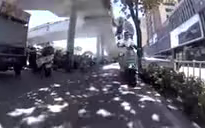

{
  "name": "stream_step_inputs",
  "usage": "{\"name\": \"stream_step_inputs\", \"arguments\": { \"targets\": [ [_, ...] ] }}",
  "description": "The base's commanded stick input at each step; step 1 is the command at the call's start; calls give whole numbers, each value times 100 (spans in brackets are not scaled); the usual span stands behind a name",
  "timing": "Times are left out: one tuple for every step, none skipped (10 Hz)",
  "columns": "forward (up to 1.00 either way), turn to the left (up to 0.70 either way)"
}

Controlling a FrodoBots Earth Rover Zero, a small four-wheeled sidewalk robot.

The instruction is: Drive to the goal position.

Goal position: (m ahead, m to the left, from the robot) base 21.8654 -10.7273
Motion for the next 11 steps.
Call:
{"name": "stream_step_inputs", "arguments": {
  "targets": [
    [0, 0],
    [0, 0],
    [0, 0],
    [0, 0],
    [14, 0],
    [40, 0],
    [45, 22],
    [45, 27],
    [45, 27],
    [45, 27],
    [45, 26]
  ]
}}
